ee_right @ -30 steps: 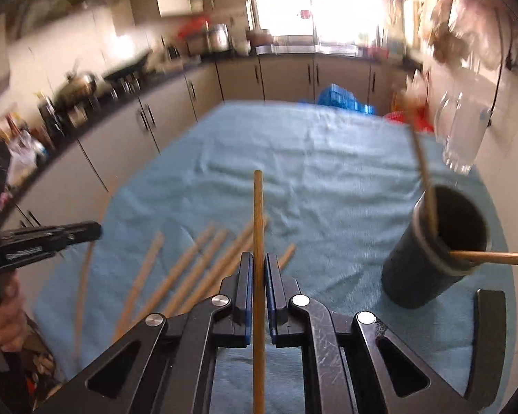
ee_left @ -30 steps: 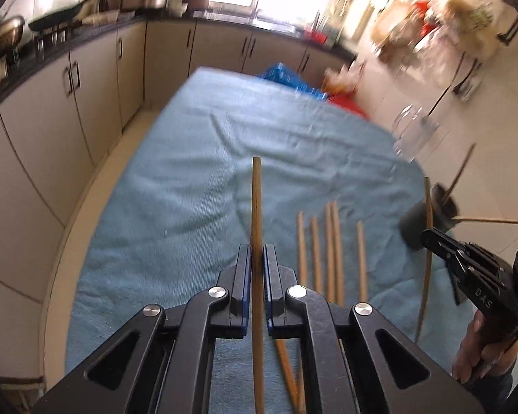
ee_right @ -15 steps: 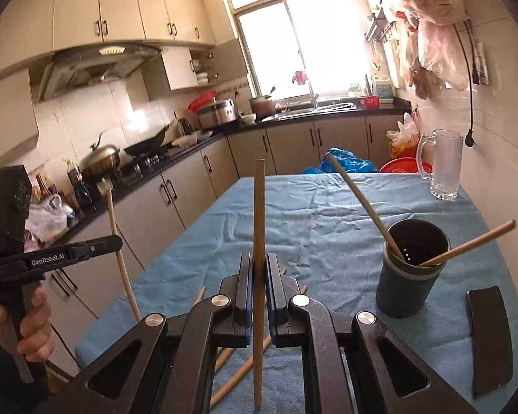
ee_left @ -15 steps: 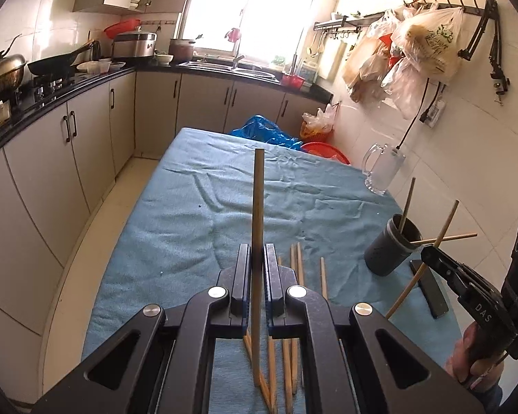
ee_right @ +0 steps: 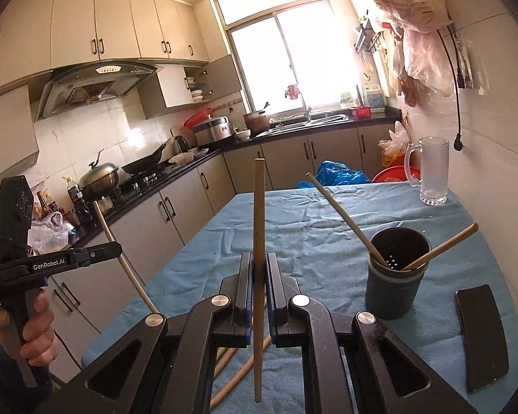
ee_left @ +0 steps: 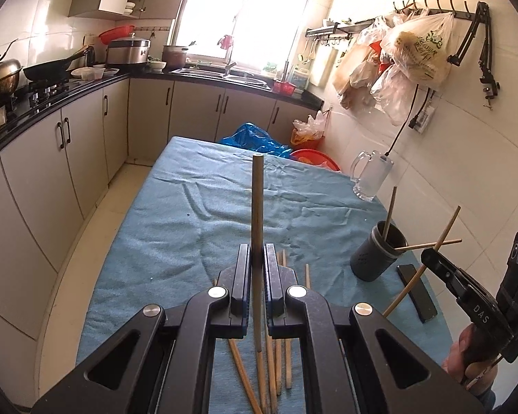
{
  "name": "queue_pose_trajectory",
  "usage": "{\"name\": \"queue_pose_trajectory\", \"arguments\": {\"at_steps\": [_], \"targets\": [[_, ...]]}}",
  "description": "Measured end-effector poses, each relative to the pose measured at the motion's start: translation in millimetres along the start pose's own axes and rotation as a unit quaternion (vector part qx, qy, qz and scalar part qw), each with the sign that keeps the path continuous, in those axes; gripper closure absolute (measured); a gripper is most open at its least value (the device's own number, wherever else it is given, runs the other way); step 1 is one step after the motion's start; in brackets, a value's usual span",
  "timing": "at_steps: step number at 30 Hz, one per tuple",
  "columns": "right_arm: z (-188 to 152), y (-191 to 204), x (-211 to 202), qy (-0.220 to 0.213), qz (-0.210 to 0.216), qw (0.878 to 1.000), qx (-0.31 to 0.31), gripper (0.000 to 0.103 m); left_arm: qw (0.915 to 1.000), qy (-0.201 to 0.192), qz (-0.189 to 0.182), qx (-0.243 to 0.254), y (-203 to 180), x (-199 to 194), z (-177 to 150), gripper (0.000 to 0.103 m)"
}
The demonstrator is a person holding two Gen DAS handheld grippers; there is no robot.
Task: Organize utensils
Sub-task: 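Lift the chopsticks upright and carry both grippers above the black holder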
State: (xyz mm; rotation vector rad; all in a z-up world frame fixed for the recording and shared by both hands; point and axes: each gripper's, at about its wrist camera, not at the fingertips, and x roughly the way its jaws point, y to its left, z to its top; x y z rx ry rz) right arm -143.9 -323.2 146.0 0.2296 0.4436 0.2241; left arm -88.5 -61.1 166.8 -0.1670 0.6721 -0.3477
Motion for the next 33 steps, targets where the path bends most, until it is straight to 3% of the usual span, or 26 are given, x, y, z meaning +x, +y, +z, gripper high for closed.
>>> {"name": "queue_pose_trajectory", "arguments": {"at_steps": [17, 33], "targets": [[12, -35, -49, -0.056, -0.04, 0.997, 0.037, 0.095, 0.9987, 0.001, -0.043, 0.03, -40, 1, 7, 0.097], [23, -88, -91, -0.098, -0.082, 0.988, 0.087, 0.095, 0.992, 0.0, -0.095, 0.083, -114, 17, 28, 0.097]]}}
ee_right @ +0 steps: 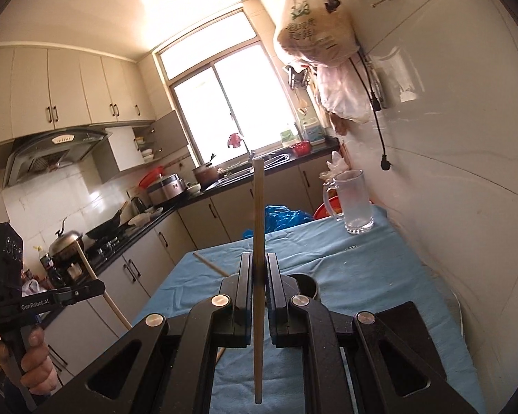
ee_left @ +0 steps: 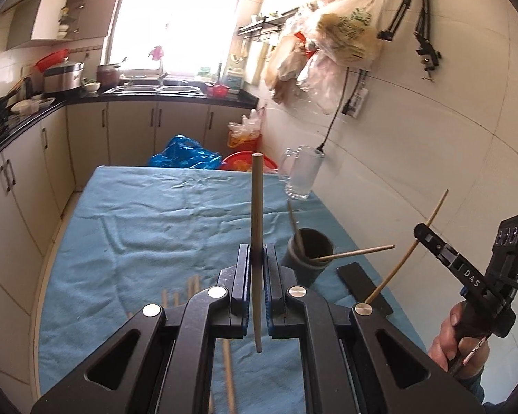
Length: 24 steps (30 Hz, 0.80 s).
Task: Organize utensils
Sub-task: 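Lift the chopsticks upright and carry both grippers above the black holder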
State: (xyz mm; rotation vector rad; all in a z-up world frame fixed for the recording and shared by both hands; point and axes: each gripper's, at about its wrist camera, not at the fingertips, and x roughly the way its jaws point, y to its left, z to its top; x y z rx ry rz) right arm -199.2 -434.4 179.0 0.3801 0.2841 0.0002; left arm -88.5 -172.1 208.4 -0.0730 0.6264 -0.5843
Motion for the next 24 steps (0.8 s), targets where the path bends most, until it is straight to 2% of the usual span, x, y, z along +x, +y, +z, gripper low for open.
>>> {"name": "queue_pose_trajectory", "arguments": {"at_steps": [11, 24], "targets": [[23, -28, 17, -0.011, -0.02, 1.0, 0.019, 0.095, 0.999, -0.005, -0.028, 0.033, -45, 26, 32, 0.097], [73, -48, 30, -0.046, -0.03, 0.998, 0.033, 0.095, 0.9982, -0.02, -0.045, 0.034, -64, 52, 81, 0.097]]}}
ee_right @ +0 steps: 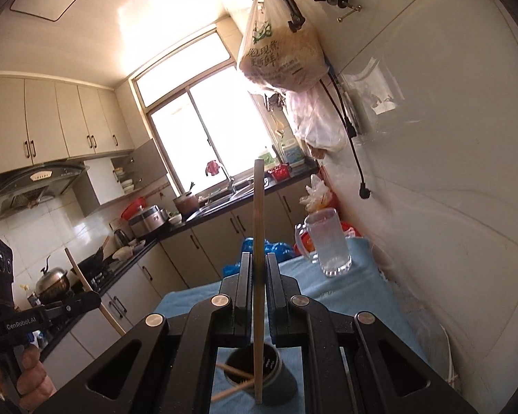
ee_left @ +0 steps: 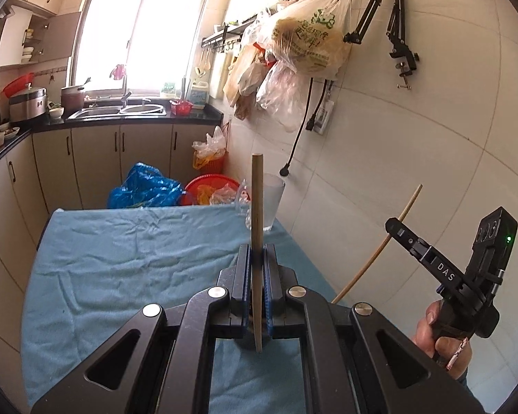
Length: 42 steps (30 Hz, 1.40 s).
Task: Organize utensils
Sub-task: 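Lift the chopsticks upright and carry both grippers above the black holder, then drop the chopsticks into the black holder by opening both grippers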
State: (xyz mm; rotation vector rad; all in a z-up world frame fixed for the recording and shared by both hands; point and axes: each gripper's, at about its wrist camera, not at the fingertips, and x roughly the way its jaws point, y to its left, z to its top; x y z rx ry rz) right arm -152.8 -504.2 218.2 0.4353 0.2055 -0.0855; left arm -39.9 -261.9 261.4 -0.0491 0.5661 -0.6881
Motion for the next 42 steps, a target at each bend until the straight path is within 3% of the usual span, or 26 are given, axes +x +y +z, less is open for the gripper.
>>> {"name": "queue_pose_trajectory", "arguments": {"at_steps": [5, 11, 31, 33, 35, 37, 42], "targets": [[14, -1, 15, -0.009, 0.007, 1.0, 0.007, 0.095, 1.0, -0.007, -0.001, -0.005, -2, 19, 18, 0.097], [14, -3, 45, 0.002, 0.008, 1.0, 0.012, 0.095, 0.9996, 0.012, -0.008, -0.023, 5, 49, 19, 0.097], [-45, -14, 122, 0.122, -0.016, 0.992, -0.004, 0.095, 0.9953, 0.091, -0.004, -0.033, 23, 120, -18, 0.097], [-46, -16, 123, 0.125, -0.019, 0.992, -0.001, 0.09, 0.9953, 0.092, 0.002, -0.032, 25, 122, -19, 0.096], [-45, -18, 123, 0.126, -0.019, 0.992, 0.003, 0.071, 0.9948, 0.095, 0.0, -0.036, 27, 124, -18, 0.094], [-43, -19, 118, 0.116, -0.021, 0.993, 0.005, 0.061, 0.9949, 0.093, 0.001, -0.039, 28, 123, -17, 0.086], [-34, -19, 101, 0.092, -0.022, 0.995, 0.004, 0.06, 0.9965, 0.075, 0.002, -0.037, 28, 112, -14, 0.072]]}}
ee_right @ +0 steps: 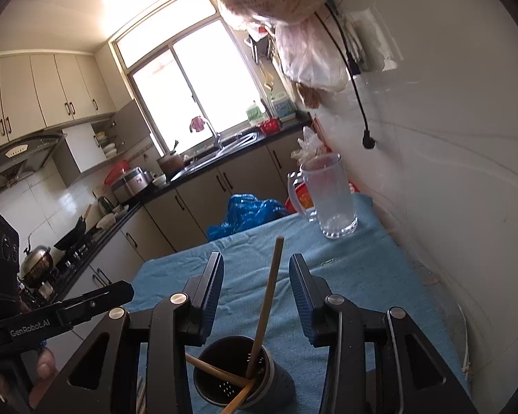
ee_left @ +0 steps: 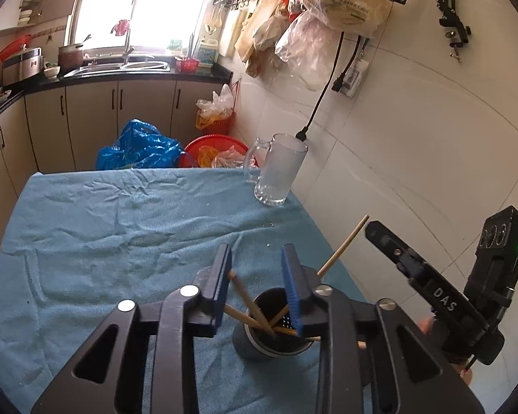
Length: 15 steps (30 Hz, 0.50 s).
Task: Organize utensils
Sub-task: 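Drop the chopsticks into the black holder by opening both grippers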
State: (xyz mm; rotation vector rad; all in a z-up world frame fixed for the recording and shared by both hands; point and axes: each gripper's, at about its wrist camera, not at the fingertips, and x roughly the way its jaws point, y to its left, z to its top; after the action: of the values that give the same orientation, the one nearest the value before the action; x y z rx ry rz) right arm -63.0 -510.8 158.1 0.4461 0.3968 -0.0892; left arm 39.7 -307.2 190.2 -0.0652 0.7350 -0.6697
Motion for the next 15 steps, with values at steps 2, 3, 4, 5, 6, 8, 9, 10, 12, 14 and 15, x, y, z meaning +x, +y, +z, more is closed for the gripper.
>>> {"name": "queue_pose_trajectory", "arguments": {"at_steps": [2, 3, 4, 5, 6, 8, 9, 10, 12, 14, 15], "targets": [[1, -1, -9, -0.01, -0.003, 1.0, -0.001, 0.058, 1.0, -0.008, 0.002, 0.002, -1, -7, 0, 0.069], [2, -2, -16, -0.017, -0.008, 1.0, -0.001, 0.056, 0.9999, -0.012, 0.003, 0.003, -1, -11, 0, 0.068], [2, -5, -22, -0.024, -0.013, 1.0, 0.001, 0.053, 0.9999, -0.015, 0.004, 0.003, -1, -15, 0, 0.067], [1, -6, -28, -0.03, -0.017, 0.999, 0.003, 0.048, 0.9998, -0.018, 0.005, 0.004, -1, -19, -1, 0.066], [1, -8, -34, -0.034, -0.022, 0.999, 0.005, 0.046, 0.9997, -0.023, 0.006, 0.003, 0, -24, -1, 0.065], [-1, -14, -46, -0.043, -0.036, 0.998, 0.01, 0.04, 0.9995, -0.031, 0.009, -0.001, 3, -34, -3, 0.059], [-2, -17, -51, -0.045, -0.044, 0.998, 0.012, 0.039, 0.9994, -0.034, 0.009, -0.002, 3, -38, -4, 0.058], [-3, -19, -55, -0.046, -0.051, 0.998, 0.014, 0.034, 0.9992, -0.038, 0.01, -0.003, 4, -43, -5, 0.057], [-9, -26, -65, -0.047, -0.07, 0.996, 0.021, 0.029, 0.9989, -0.046, 0.011, -0.007, 8, -53, -9, 0.056], [-15, -29, -73, -0.047, -0.091, 0.994, 0.023, 0.022, 0.9987, -0.049, 0.011, -0.009, 11, -60, -14, 0.054], [-19, -30, -75, -0.044, -0.101, 0.994, 0.022, 0.02, 0.9987, -0.049, 0.012, -0.008, 11, -63, -17, 0.053]]}}
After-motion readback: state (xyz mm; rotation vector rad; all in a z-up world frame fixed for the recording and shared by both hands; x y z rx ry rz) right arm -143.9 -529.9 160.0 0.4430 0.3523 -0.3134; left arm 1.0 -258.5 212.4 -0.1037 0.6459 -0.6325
